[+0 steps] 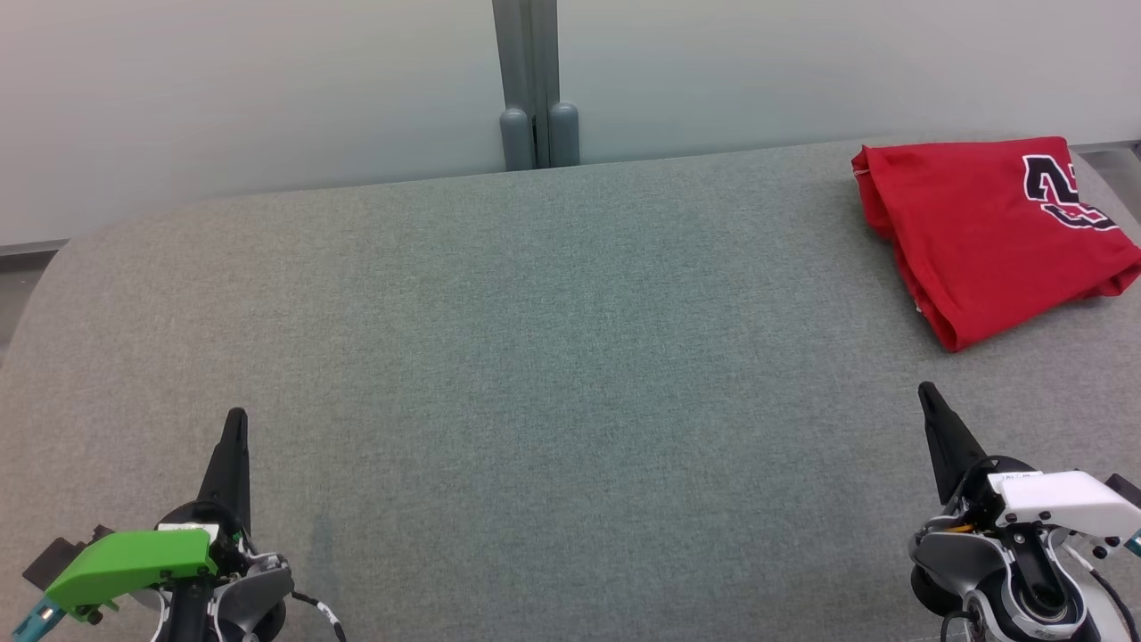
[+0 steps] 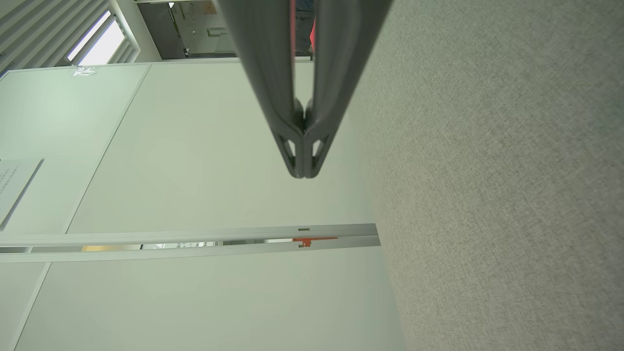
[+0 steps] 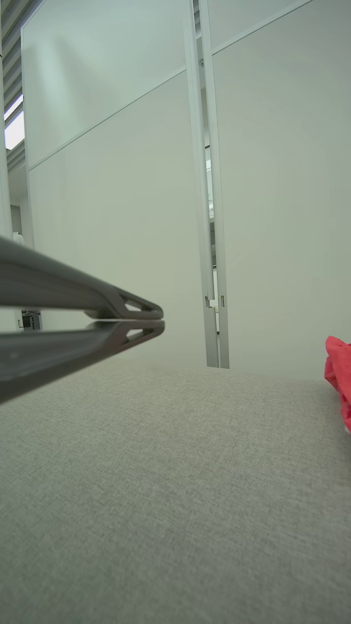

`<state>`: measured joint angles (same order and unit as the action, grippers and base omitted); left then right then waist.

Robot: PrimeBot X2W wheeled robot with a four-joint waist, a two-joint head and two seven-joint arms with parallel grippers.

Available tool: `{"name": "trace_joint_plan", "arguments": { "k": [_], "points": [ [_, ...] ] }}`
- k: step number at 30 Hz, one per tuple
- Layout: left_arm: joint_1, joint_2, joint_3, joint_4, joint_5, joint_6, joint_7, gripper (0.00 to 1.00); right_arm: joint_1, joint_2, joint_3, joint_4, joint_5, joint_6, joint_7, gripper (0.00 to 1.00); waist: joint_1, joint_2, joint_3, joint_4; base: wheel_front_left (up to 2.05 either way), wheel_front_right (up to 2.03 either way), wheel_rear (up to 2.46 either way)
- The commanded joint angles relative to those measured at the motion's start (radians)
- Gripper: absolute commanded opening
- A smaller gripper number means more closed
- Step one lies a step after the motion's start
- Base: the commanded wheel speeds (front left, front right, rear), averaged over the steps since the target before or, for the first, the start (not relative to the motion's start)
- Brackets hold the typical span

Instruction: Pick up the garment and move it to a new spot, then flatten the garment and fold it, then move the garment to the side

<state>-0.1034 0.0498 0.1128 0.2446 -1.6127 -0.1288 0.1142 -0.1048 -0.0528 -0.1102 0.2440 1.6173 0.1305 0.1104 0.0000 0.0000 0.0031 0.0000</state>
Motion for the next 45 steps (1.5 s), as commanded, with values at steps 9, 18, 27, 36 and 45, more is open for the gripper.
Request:
{"name": "trace_joint_plan", "arguments": {
  "k": [9, 18, 27, 36, 45],
  "points": [
    [-0.011, 0.001, 0.002, 0.001, -0.001, -0.004, 0.003, 0.00, -0.007, 0.000, -0.003, 0.002, -0.004, 0.000, 0.004, 0.00, 0.0000, 0.0000, 0.000, 0.000, 0.00, 0.00, 0.00],
    [-0.011, 0.001, 0.002, 0.001, -0.001, -0.004, 0.003, 0.00, -0.007, 0.001, -0.003, 0.002, -0.004, 0.000, 0.005, 0.00, 0.0000, 0.0000, 0.000, 0.000, 0.00, 0.00, 0.00],
    [-0.011, 0.001, 0.002, 0.001, -0.001, -0.004, 0.003, 0.00, -0.007, 0.001, -0.004, 0.002, -0.005, 0.000, 0.005, 0.00, 0.0000, 0.0000, 0.000, 0.000, 0.00, 0.00, 0.00],
    [-0.011, 0.001, 0.002, 0.001, -0.001, -0.004, 0.003, 0.00, -0.007, 0.001, -0.004, 0.002, -0.005, 0.000, 0.005, 0.00, 0.0000, 0.0000, 0.000, 0.000, 0.00, 0.00, 0.00],
    [-0.011, 0.001, 0.002, 0.001, -0.001, -0.004, 0.003, 0.00, -0.007, 0.002, -0.005, 0.002, -0.005, 0.000, 0.006, 0.00, 0.0000, 0.0000, 0.000, 0.000, 0.00, 0.00, 0.00]
  ]
}}
